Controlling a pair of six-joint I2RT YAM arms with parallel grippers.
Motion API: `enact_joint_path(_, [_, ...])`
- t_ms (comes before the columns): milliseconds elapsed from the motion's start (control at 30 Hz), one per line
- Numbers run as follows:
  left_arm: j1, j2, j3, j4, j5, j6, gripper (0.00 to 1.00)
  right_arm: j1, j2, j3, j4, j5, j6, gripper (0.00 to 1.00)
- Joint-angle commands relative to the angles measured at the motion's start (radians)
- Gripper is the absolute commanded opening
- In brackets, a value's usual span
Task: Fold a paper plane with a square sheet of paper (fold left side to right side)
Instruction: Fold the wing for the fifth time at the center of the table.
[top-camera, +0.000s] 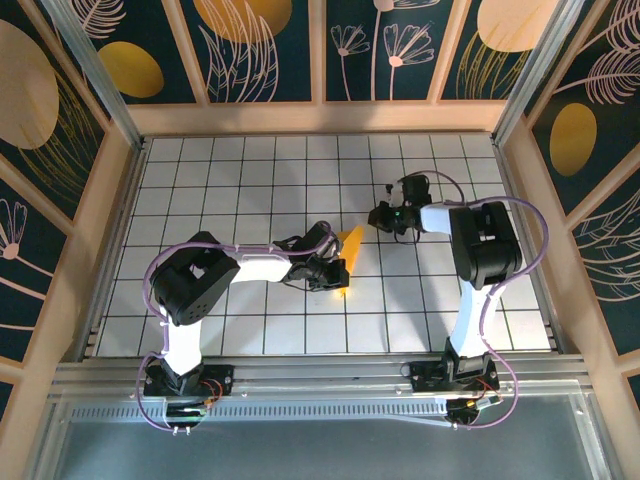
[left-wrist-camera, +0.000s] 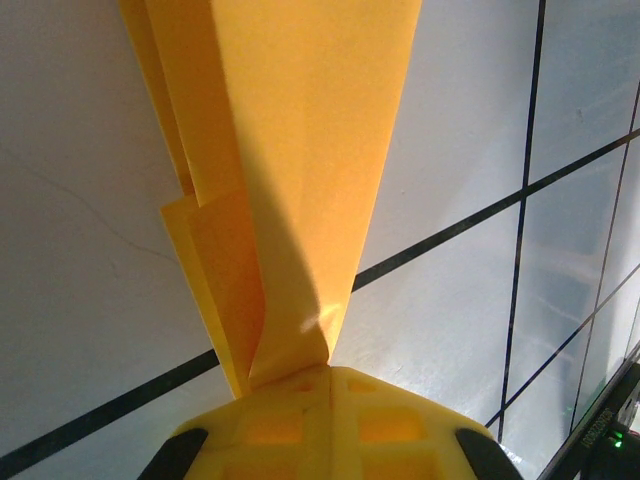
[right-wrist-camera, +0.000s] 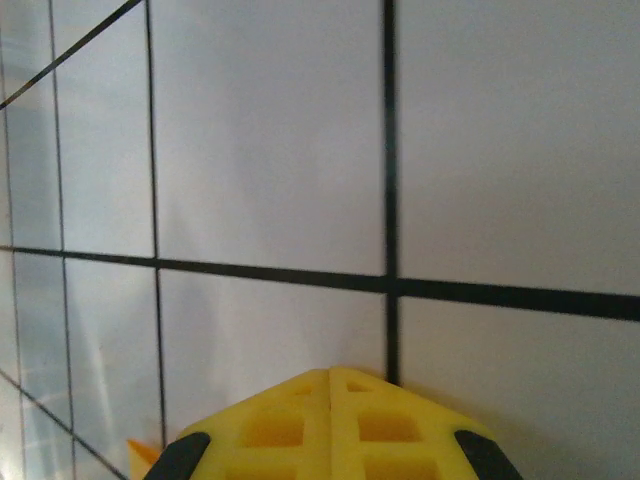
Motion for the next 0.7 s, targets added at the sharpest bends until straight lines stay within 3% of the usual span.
enact_joint_path(0, [0.005, 0.046, -0.048, -0.224, -0.103, 0.006, 0.00, 0.002, -0.069, -0.007, -0.039, 0.032, -0.010, 0.00])
enact_joint_path(167, [0.003, 0.045, -0.049, -0.224, -0.106, 0.006, 0.00, 0.032, -0.241, -0.133, -0.053, -0.021, 0.059, 0.00])
enact_joint_path(333, [0.003, 0.045, -0.049, -0.222, -0.109, 0.006, 0.00, 0.126, -0.383, -0.301, 0.006, -0.051, 0.184, 0.00])
enact_joint_path(500, [0.003, 0.045, -0.049, -0.222, -0.109, 0.007, 0.00, 0.227, -0.392, -0.359, 0.068, -0.055, 0.275, 0.00])
enact_joint_path(667, [0.003, 0.042, -0.049, -0.222, -0.112, 0.006, 0.00, 0.261, -0.346, -0.374, 0.077, -0.046, 0.304, 0.00])
